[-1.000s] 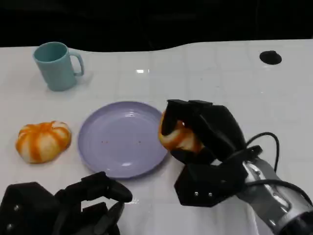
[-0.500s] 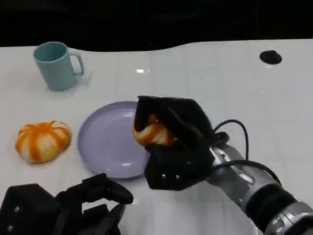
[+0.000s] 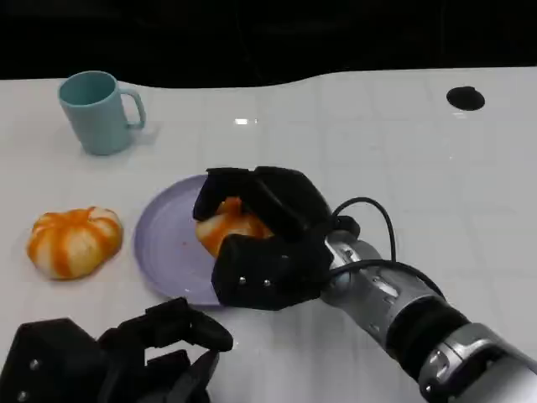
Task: Grasp the bread from the table and place it into the plate.
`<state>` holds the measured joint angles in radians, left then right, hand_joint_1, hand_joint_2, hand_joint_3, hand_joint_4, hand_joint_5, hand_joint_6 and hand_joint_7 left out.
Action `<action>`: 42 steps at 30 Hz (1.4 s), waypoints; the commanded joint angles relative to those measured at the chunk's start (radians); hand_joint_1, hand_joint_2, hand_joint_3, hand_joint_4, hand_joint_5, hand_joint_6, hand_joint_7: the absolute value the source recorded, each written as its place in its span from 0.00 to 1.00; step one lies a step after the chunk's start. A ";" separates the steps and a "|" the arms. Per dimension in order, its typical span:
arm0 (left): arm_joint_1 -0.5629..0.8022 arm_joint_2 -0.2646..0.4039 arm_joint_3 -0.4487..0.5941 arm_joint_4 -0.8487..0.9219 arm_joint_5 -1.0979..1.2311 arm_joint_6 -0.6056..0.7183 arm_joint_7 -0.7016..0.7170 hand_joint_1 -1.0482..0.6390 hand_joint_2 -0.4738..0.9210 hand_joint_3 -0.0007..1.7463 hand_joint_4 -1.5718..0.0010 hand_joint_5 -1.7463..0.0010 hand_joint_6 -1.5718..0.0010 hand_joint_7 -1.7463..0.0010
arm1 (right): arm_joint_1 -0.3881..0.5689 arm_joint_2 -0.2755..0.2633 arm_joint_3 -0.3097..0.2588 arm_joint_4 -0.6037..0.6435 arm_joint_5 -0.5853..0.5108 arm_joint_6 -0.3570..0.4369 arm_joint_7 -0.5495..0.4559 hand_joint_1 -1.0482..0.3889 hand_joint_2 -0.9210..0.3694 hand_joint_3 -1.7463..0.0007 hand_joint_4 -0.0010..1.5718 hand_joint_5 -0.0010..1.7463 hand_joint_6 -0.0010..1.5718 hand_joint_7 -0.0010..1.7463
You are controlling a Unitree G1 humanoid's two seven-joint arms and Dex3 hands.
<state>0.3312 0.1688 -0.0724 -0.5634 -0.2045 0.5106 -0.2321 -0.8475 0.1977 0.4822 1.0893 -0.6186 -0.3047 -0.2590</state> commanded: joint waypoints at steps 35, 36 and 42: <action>0.000 -0.004 0.007 0.018 -0.003 -0.008 0.007 0.46 0.85 0.48 0.55 0.00 0.60 0.24 | 0.338 -0.312 -0.004 -0.703 0.042 0.016 0.311 0.25 0.00 0.89 0.07 0.32 0.19 0.06; 0.000 -0.004 0.008 0.019 -0.005 -0.009 0.007 0.46 0.85 0.49 0.55 0.00 0.60 0.24 | 0.357 -0.320 -0.010 -0.728 0.049 0.012 0.315 0.26 0.00 0.89 0.05 0.39 0.20 0.07; 0.001 -0.007 0.006 0.024 -0.001 -0.016 0.008 0.46 0.85 0.50 0.53 0.00 0.60 0.23 | 0.492 -0.355 -0.058 -0.871 0.096 -0.012 0.310 0.31 0.00 0.91 0.18 0.68 0.32 0.18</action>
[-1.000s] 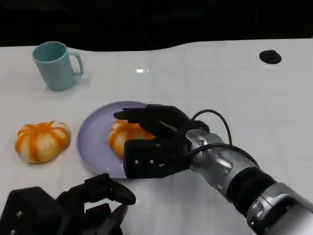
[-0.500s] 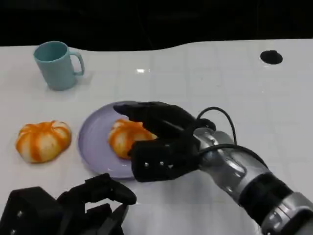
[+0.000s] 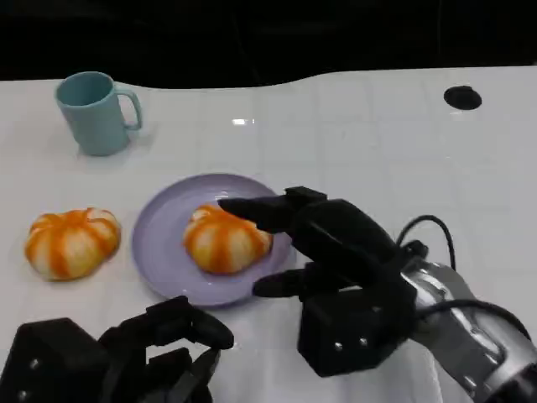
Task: Grasp the bread from the table and place it into the plate.
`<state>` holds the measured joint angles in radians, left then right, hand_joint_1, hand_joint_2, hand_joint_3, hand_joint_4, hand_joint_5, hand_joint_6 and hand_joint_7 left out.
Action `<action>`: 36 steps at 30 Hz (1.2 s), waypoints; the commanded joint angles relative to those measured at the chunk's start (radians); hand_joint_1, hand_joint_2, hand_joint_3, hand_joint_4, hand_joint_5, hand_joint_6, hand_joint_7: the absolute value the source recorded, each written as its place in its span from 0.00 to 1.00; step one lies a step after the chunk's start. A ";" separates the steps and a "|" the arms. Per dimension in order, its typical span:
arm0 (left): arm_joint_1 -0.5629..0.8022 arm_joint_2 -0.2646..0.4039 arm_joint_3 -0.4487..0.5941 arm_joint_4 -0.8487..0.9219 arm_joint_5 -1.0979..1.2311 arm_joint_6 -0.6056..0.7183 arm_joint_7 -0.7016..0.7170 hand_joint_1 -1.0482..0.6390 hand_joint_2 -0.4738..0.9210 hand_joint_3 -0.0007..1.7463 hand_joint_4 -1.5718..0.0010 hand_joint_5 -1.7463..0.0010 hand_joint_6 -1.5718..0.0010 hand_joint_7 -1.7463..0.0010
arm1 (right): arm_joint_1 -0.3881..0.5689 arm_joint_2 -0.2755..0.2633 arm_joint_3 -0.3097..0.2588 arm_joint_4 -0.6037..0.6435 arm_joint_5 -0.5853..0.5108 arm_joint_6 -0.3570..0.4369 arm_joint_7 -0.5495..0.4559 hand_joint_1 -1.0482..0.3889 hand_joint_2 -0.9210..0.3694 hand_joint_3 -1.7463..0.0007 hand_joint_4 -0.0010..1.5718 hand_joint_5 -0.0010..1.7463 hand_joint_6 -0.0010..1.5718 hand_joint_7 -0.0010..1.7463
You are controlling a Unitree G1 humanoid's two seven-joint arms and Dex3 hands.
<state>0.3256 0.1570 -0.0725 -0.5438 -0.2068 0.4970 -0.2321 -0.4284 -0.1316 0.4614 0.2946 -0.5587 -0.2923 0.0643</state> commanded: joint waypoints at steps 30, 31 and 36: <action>-0.007 0.016 0.020 0.010 -0.010 0.016 -0.001 0.44 0.84 0.48 0.56 0.00 0.60 0.25 | 0.489 -0.182 -0.285 -0.375 0.267 -0.191 0.062 0.56 0.47 0.23 0.54 0.97 0.55 0.75; -0.008 0.016 0.020 0.011 -0.011 0.014 -0.002 0.44 0.84 0.48 0.56 0.00 0.60 0.25 | 0.500 -0.184 -0.293 -0.381 0.274 -0.187 0.068 0.57 0.48 0.23 0.54 0.96 0.55 0.75; -0.012 0.020 0.020 0.018 -0.008 0.008 -0.007 0.43 0.85 0.47 0.56 0.00 0.59 0.25 | 0.538 -0.201 -0.321 -0.403 0.285 -0.178 0.090 0.59 0.46 0.26 0.54 0.98 0.53 0.77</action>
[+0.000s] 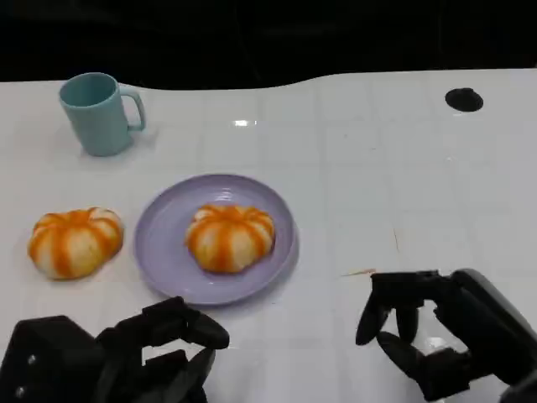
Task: Grasp the bread from the table and place it into the plate.
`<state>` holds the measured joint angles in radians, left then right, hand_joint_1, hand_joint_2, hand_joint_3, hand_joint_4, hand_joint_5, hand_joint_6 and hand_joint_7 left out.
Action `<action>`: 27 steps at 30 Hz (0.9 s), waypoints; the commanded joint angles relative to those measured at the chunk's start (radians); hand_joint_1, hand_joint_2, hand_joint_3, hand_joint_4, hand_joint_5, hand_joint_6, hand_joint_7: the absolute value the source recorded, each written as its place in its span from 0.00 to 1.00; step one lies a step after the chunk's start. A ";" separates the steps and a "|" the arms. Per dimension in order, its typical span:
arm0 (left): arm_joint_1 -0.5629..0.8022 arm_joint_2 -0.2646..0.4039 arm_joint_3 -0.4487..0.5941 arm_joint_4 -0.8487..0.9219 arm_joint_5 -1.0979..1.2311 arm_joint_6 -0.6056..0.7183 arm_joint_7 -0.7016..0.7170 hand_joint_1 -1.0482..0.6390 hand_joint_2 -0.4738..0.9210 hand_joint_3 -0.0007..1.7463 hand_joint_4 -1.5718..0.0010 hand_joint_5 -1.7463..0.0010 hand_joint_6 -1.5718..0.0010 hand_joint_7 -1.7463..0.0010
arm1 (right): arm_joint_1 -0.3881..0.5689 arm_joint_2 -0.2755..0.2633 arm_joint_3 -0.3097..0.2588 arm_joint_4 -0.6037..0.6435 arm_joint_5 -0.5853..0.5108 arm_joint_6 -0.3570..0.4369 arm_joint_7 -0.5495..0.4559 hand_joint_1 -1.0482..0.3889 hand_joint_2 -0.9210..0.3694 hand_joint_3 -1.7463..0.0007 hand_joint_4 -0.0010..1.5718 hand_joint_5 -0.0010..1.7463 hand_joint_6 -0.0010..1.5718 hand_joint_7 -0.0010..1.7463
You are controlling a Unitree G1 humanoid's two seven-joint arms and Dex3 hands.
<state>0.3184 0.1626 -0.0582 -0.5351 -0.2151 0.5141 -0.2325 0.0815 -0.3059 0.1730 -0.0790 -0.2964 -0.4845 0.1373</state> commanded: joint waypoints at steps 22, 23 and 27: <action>-0.009 0.029 0.012 0.017 -0.002 -0.019 -0.011 0.44 0.87 0.44 0.56 0.00 0.60 0.26 | 0.113 -0.006 -0.076 -0.067 -0.094 0.109 -0.073 0.59 0.47 0.27 0.58 1.00 0.55 0.80; -0.009 0.028 0.012 0.018 -0.002 -0.022 -0.012 0.44 0.87 0.44 0.56 0.00 0.60 0.26 | 0.114 -0.006 -0.076 -0.065 -0.096 0.107 -0.078 0.59 0.47 0.28 0.58 1.00 0.55 0.80; -0.008 0.025 0.011 0.025 -0.003 -0.029 -0.009 0.45 0.88 0.44 0.57 0.00 0.60 0.26 | 0.111 -0.009 -0.074 -0.036 -0.109 0.072 -0.111 0.60 0.48 0.28 0.59 1.00 0.55 0.80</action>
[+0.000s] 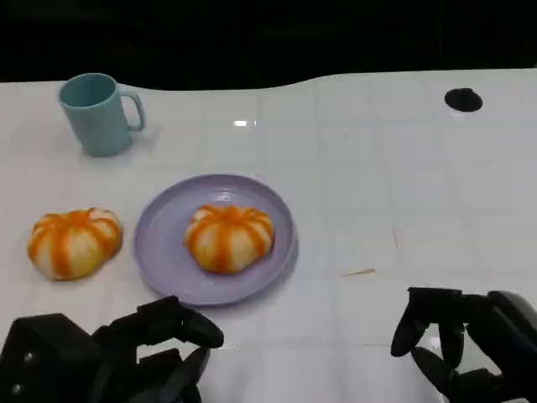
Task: Grasp the bread from the table and place it into the plate.
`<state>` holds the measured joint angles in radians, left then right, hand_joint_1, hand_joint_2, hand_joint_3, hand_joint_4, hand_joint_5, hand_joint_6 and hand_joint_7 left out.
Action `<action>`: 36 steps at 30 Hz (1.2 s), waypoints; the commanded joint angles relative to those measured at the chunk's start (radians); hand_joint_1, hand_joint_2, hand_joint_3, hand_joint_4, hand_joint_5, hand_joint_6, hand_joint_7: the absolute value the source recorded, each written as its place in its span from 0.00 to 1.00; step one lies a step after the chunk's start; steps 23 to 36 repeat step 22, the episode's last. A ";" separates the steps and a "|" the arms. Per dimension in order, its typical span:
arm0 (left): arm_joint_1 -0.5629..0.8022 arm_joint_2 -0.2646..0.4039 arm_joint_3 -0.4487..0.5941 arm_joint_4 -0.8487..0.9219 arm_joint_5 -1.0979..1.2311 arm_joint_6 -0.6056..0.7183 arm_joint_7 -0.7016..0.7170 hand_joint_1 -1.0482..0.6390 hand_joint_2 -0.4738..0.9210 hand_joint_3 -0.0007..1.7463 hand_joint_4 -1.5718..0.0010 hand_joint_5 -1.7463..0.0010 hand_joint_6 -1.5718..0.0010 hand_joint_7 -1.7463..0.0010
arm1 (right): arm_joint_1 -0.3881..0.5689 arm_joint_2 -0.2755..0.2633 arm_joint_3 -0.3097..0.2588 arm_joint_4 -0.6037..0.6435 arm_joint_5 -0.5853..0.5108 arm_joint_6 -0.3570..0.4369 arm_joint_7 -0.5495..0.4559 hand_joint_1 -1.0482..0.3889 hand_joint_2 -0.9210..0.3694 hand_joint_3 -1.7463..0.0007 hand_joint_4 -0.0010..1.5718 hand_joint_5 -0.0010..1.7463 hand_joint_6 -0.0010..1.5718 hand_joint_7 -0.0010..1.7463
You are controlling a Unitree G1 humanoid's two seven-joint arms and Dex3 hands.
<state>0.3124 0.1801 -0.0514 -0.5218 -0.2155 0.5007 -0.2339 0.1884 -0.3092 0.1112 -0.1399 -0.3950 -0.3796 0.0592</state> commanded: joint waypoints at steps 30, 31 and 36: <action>-0.003 0.016 0.018 0.014 -0.013 -0.007 -0.011 0.47 0.87 0.45 0.56 0.00 0.60 0.25 | -0.008 -0.007 0.004 0.063 -0.062 -0.094 -0.077 0.63 0.52 0.28 0.60 1.00 0.58 0.76; -0.003 0.016 0.018 0.014 -0.013 -0.007 -0.011 0.47 0.87 0.45 0.56 0.00 0.60 0.25 | -0.008 -0.007 0.004 0.063 -0.062 -0.094 -0.077 0.63 0.52 0.28 0.60 1.00 0.58 0.76; -0.003 0.016 0.018 0.014 -0.013 -0.007 -0.011 0.47 0.87 0.45 0.56 0.00 0.60 0.25 | -0.008 -0.007 0.004 0.063 -0.062 -0.094 -0.077 0.63 0.52 0.28 0.60 1.00 0.58 0.76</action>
